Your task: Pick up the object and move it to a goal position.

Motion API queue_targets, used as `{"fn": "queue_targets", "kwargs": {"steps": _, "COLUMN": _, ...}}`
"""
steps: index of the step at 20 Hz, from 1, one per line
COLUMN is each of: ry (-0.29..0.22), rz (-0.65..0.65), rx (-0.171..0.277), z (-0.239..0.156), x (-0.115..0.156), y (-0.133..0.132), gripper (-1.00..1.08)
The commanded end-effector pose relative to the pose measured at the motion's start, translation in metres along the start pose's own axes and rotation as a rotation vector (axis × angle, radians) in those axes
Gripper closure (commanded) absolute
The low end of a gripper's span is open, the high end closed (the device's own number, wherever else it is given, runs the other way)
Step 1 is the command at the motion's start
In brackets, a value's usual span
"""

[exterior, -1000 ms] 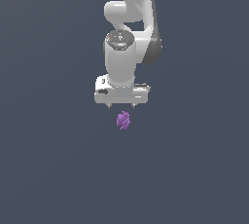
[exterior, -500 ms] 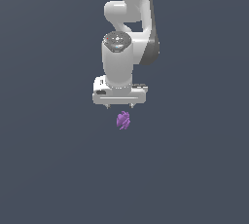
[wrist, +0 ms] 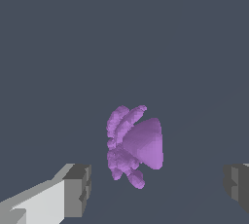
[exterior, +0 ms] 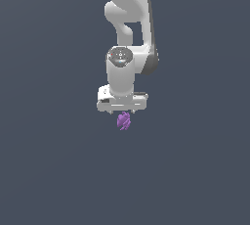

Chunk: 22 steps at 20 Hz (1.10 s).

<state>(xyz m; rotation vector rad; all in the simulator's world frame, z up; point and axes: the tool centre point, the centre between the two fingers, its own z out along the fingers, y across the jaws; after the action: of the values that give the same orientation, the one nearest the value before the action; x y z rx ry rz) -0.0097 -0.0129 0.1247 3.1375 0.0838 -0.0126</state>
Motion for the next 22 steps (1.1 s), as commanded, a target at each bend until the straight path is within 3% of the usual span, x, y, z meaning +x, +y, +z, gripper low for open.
{"fn": "queue_targets", "kwargs": {"steps": 1, "ry": 0.005, "rz": -0.007, "rx": 0.001, "z": 0.01, "x": 0.0, "y": -0.002, "gripper": -0.92}}
{"fn": "queue_targets", "kwargs": {"steps": 11, "ry": 0.006, "rz": -0.013, "rx": 0.002, "z": 0.022, "x": -0.001, "y": -0.003, "gripper": -0.92}}
{"fn": "queue_targets", "kwargs": {"steps": 22, "ry": 0.008, "rz": -0.014, "rx": 0.003, "z": 0.067, "x": -0.002, "y": -0.003, "gripper": -0.92}}
